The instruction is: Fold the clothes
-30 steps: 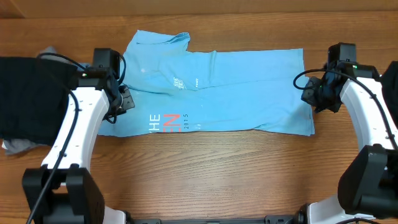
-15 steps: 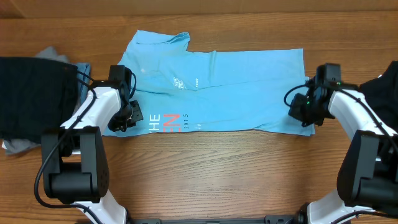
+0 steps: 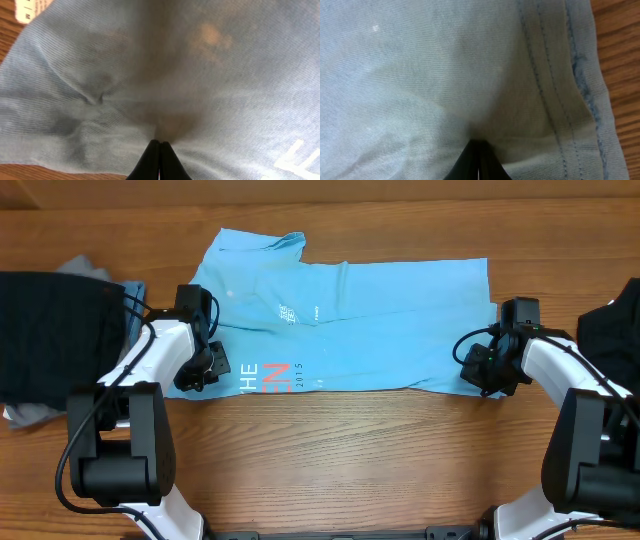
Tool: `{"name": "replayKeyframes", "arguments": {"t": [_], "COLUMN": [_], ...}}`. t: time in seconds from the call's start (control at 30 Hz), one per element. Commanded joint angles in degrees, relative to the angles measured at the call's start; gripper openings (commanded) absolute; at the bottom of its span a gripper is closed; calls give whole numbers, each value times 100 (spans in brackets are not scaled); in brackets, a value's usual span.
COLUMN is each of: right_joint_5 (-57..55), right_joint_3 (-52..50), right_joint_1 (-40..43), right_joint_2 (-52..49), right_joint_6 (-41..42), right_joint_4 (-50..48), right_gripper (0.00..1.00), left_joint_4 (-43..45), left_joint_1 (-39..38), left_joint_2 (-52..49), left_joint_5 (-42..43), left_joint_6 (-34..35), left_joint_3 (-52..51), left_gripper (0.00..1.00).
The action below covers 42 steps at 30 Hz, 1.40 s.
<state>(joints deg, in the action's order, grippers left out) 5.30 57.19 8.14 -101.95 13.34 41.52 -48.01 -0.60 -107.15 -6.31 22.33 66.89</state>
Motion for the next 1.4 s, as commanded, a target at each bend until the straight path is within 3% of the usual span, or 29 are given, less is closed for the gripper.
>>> {"name": "replayKeyframes", "arguments": {"t": [0.0, 0.67, 0.9, 1.0, 1.03, 1.13, 1.2, 1.37], "right_joint_5": [-638, -1082, -774, -509, -472, -479, -483, -520], "right_joint_3": [-166, -155, 905, 1729, 1987, 2629, 2933, 3047], "right_joint_1": [31, 31, 28, 28, 28, 31, 31, 28], "right_joint_2": [-63, -61, -37, -37, -37, -37, -37, -50], "right_joint_6": [63, 479, 472, 470, 468, 466, 424, 297], "right_joint_4": [52, 551, 1078, 1386, 1473, 1582, 1471, 767], "right_gripper": [4, 4, 6, 39, 46, 76, 86, 98], "left_joint_4": [-92, -994, -1523, -1906, -1996, -2111, -2090, -1696], "left_joint_1": [55, 57, 57, 52, 52, 55, 55, 59], "left_joint_2": [-74, -66, 254, 520, 592, 732, 752, 715], "left_joint_5": [173, 142, 149, 179, 225, 527, 848, 1563], "left_joint_6": [-46, -46, 0, -2, -4, -138, -365, -1185], "left_joint_3": [-11, 52, 1102, 1954, 2218, 2918, 3263, 3460], "left_gripper": [4, 4, 4, 4, 9, 38, 69, 74]}}
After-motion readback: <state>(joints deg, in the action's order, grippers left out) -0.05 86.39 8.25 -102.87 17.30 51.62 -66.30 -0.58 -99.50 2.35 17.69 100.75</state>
